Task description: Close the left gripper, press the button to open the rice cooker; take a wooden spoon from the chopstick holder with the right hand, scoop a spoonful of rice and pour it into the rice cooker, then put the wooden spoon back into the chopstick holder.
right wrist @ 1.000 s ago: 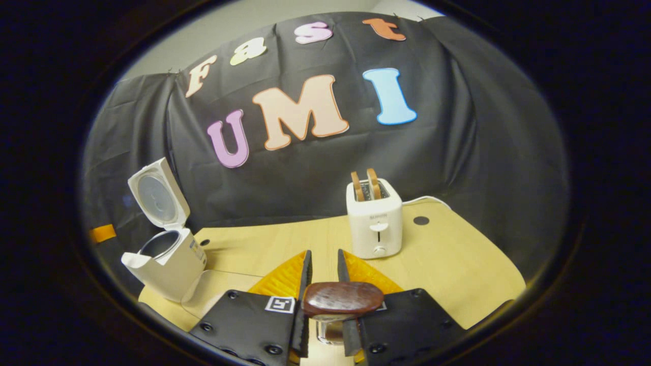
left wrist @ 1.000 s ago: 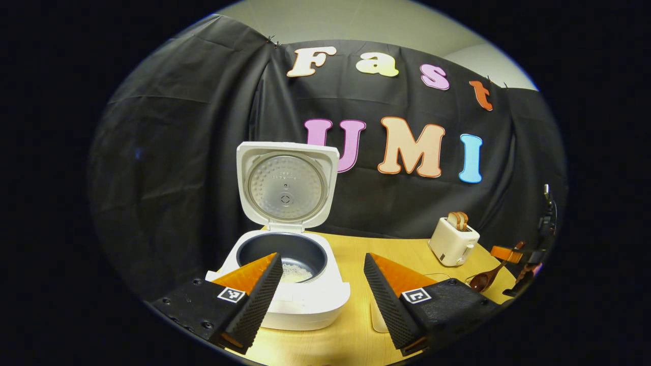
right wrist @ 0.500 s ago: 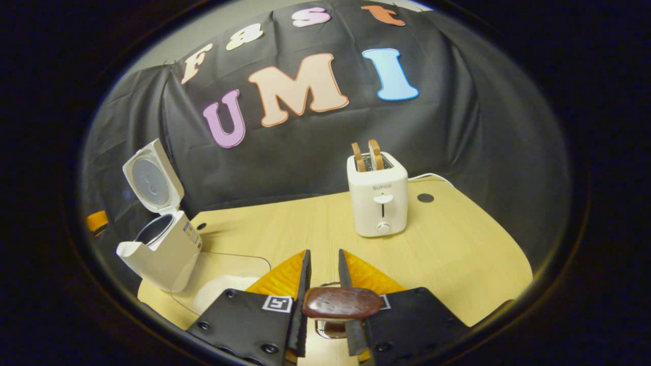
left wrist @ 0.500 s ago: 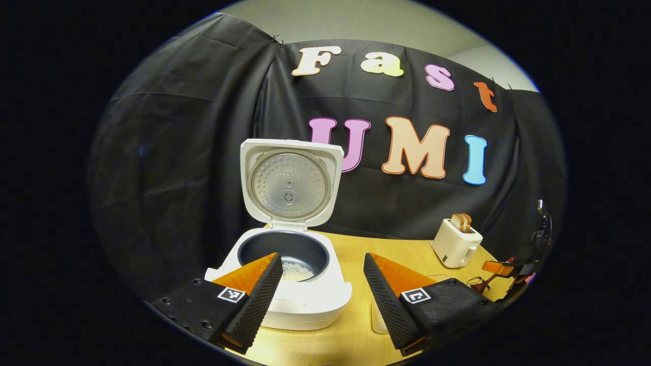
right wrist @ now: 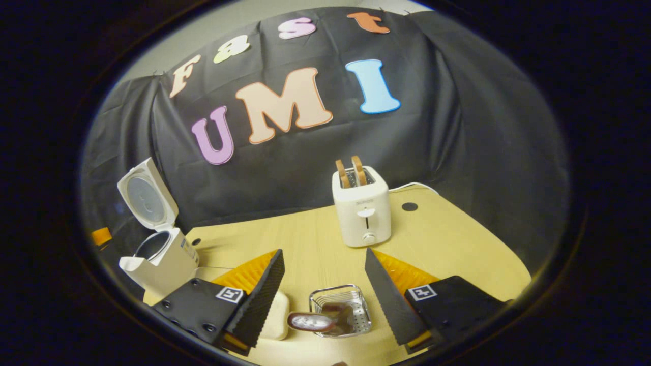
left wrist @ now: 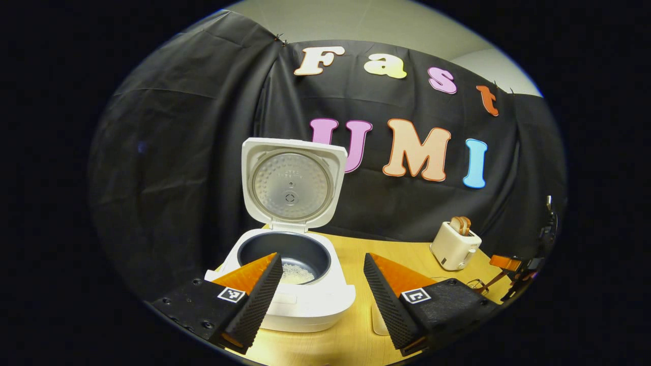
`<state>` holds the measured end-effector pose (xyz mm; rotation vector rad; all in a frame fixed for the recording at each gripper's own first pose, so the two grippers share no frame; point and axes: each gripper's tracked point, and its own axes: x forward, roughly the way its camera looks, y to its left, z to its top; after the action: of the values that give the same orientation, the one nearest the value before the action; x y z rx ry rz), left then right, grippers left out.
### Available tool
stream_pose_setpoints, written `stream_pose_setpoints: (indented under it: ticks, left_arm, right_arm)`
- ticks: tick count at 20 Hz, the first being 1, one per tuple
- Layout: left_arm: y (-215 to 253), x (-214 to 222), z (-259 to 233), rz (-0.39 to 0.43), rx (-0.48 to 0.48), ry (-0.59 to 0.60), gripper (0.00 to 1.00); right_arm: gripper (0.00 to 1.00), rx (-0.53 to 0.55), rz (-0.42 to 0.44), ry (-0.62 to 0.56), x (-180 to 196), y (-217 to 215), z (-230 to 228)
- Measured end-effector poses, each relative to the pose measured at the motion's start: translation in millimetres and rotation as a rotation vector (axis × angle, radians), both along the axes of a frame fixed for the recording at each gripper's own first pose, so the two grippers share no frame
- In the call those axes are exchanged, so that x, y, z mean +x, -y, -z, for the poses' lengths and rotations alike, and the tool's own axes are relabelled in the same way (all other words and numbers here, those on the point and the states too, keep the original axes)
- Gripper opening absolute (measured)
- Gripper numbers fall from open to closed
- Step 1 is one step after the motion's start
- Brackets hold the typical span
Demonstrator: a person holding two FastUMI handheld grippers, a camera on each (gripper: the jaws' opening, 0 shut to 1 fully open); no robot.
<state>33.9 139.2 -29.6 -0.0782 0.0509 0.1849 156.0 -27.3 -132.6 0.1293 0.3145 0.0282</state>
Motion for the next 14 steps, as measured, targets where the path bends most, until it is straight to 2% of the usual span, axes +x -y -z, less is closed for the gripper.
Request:
stream_pose_setpoints:
  ticks: [4, 8, 13, 14]
  left_arm:
    - [0.4, 1.3, -4.1, 0.018, -0.007, 0.012, 0.95]
    - [-2.1, 4.3, -13.5, 0.04, -0.026, 0.035, 0.95]
    - [-19.4, 16.1, -43.6, 0.037, -0.018, 0.067, 0.95]
    - [-22.4, 19.2, -52.3, 0.039, -0.012, 0.075, 0.92]
  right_arm:
    - [1.0, -0.002, 0.036, 0.059, -16.0, 8.6, -36.6]
    - [1.0, -0.051, 0.069, 0.118, -36.6, 14.0, -75.4]
    - [1.0, -0.087, 0.109, 0.156, -60.8, 13.2, -99.4]
    - [1.0, -0.093, 0.121, 0.159, -66.3, 14.5, -101.3]
